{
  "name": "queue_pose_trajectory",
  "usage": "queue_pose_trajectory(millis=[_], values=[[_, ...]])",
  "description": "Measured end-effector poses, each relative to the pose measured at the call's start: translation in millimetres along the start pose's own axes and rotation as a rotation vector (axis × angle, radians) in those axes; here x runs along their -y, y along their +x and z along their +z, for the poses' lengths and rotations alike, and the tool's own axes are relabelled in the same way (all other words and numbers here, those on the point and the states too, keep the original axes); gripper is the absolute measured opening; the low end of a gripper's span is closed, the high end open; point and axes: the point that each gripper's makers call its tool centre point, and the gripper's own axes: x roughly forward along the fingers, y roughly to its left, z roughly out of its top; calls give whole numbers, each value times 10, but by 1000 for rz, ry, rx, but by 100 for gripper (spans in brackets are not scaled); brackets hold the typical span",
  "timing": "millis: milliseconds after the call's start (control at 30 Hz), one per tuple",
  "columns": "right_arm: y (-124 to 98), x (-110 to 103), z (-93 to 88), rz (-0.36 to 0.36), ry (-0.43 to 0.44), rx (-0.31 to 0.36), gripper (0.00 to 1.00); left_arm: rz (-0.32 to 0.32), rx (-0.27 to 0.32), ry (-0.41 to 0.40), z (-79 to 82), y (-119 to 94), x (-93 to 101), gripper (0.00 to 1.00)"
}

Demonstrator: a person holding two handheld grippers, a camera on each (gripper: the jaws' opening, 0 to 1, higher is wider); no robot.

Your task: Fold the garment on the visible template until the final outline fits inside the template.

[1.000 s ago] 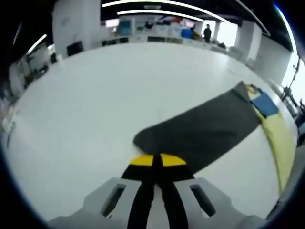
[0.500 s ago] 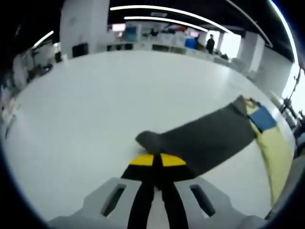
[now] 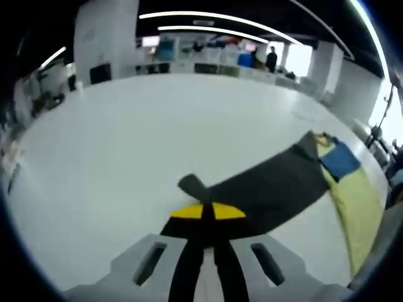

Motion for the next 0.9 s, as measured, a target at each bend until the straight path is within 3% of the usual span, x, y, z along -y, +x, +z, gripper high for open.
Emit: queue_pose_trajectory(millis=[900], values=[[-148, 92, -82, 39, -3, 1, 100, -34, 46, 70, 348, -175, 588, 0]])
